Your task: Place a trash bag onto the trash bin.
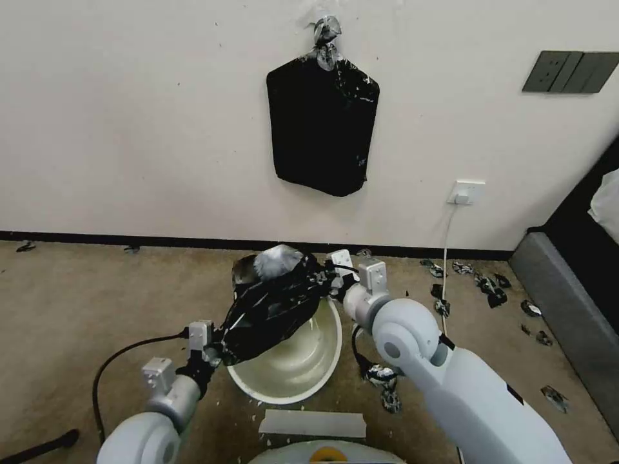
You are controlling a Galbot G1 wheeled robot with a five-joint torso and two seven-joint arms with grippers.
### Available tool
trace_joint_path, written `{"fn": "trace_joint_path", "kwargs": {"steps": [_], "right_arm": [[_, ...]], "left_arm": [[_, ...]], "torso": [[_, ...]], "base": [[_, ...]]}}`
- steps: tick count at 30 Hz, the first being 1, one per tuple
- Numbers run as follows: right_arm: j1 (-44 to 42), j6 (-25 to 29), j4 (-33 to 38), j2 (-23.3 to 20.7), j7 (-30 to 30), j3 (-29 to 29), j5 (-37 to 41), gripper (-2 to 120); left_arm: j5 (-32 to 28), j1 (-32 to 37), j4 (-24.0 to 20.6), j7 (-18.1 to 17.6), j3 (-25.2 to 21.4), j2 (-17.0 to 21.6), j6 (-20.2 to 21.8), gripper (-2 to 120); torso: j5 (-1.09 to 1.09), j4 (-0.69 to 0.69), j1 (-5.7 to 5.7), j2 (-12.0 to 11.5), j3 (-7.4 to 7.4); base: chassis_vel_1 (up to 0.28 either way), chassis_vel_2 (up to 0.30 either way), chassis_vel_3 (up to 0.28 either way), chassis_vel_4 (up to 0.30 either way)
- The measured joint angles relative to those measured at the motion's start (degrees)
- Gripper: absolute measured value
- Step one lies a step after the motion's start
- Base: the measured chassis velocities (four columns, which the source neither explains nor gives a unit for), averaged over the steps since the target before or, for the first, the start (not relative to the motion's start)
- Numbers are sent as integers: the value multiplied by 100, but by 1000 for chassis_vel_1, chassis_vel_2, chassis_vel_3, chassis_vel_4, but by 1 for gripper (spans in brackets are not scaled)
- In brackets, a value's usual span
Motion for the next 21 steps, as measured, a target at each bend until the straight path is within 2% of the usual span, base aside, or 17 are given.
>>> {"fn": "trace_joint_path", "kwargs": {"steps": [9,21], "right_arm": [[-226,-2,8,-175,-131,169,-61,0],[-657,-8,200,-382,-497,104,-416,0]], "left_arm": [[-287,6,0,54,-73,-59,-270,4],[-910,-381,-166,-346,-226,-360,-289,4]], "torso": [[0,1,0,0,0],[0,0,0,0,0]], "base": [[0,0,0,0],[0,0,0,0]]}}
